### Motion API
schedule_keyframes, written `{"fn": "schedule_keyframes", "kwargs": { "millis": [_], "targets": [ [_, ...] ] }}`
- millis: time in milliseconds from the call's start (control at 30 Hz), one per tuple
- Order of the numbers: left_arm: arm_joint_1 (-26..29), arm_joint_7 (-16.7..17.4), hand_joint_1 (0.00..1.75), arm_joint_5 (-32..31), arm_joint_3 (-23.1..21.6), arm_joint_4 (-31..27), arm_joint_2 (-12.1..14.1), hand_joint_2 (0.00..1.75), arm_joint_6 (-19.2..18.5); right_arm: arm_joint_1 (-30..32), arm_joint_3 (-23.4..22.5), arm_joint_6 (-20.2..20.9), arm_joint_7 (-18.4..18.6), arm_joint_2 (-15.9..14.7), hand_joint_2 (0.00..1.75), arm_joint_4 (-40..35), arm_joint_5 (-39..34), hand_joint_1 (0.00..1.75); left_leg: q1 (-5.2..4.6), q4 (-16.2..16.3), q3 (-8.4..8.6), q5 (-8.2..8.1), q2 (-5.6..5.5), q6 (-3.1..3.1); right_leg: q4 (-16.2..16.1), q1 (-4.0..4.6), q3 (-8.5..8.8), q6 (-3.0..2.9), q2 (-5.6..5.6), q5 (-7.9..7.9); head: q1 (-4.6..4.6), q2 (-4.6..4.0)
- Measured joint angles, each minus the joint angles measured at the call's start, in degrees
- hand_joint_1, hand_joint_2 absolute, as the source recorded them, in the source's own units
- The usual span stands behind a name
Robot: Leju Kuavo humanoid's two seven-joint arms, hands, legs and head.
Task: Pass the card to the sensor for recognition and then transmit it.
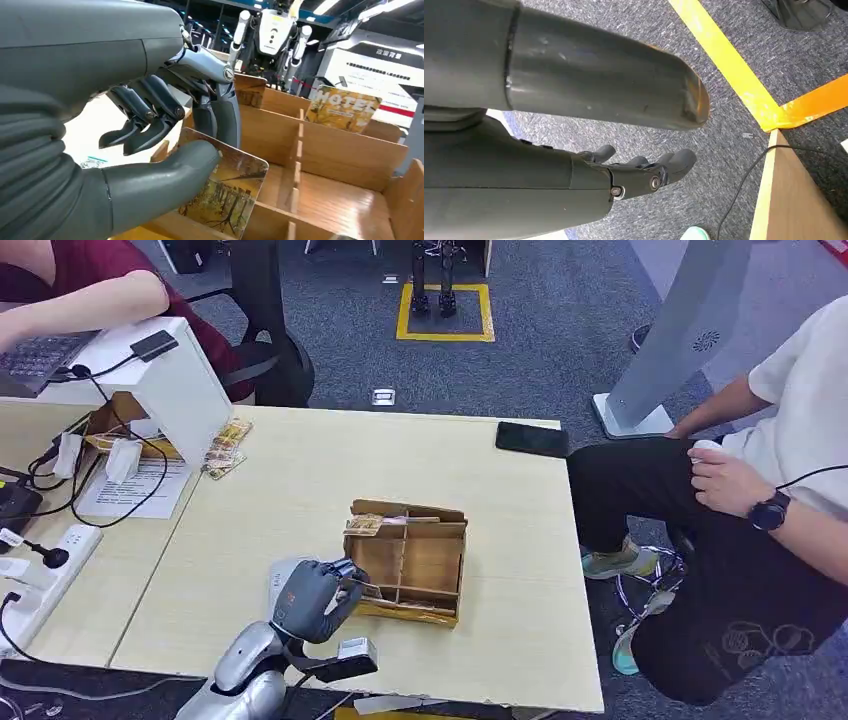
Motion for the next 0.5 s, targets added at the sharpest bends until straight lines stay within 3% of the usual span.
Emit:
{"fn": "schedule_keyframes", "kwargs": {
  "millis": [500],
  "targets": [
    [0.02, -0.33, 1.75, -0.48, 1.49, -0.28, 2.21, 1.75, -0.55, 0.14, -0.35, 0.15, -0.04, 0.0, 0.0, 0.0, 0.15, 0.0, 0.0, 0.0, 0.0, 0.0, 0.0, 0.0, 0.01, 0.0, 0.0, 0.0, 0.0, 0.0, 0.02, -0.02]
  ]
}}
